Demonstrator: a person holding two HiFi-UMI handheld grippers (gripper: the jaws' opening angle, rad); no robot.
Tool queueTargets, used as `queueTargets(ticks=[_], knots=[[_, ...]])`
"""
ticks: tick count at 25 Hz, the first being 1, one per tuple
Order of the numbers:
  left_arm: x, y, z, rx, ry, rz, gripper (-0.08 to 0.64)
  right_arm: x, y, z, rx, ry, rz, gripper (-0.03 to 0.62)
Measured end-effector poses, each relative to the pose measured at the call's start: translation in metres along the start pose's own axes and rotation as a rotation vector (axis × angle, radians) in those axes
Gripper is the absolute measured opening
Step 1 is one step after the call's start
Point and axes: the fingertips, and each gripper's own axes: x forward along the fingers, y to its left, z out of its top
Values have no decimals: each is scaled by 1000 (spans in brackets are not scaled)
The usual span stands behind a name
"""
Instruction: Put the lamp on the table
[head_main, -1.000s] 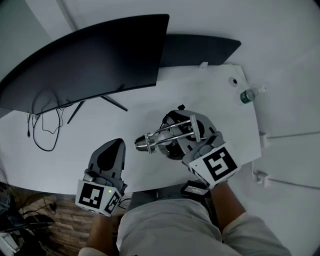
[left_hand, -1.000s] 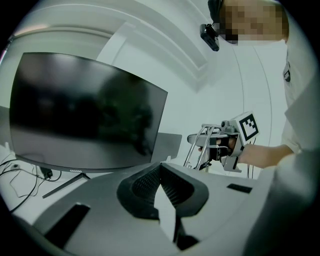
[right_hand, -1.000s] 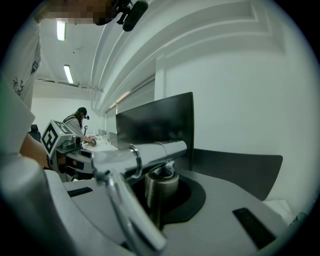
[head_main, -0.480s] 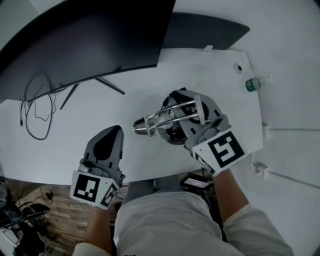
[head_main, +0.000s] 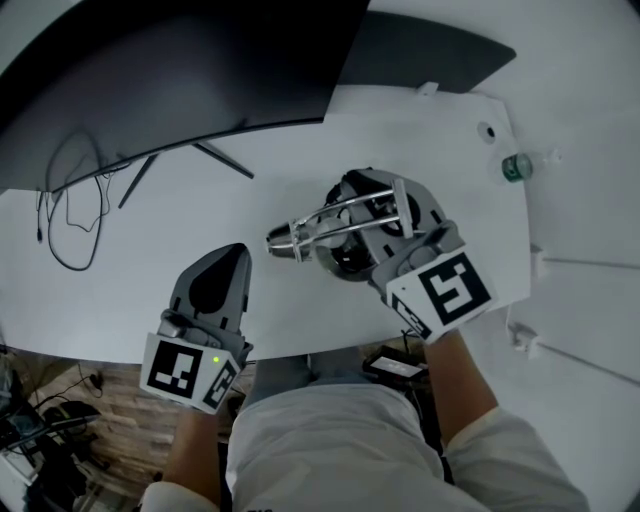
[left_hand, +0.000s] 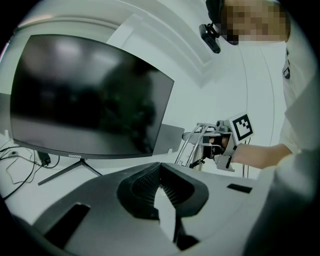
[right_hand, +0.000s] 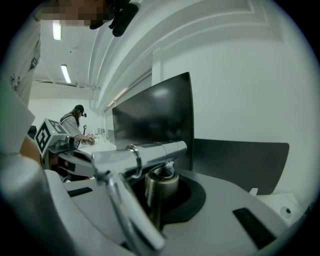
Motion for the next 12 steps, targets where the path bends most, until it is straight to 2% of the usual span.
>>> queueTargets(ticks=[12], knots=[[0,10,-2,-1,14,11,3,20,-6,-16,16,9,6,41]])
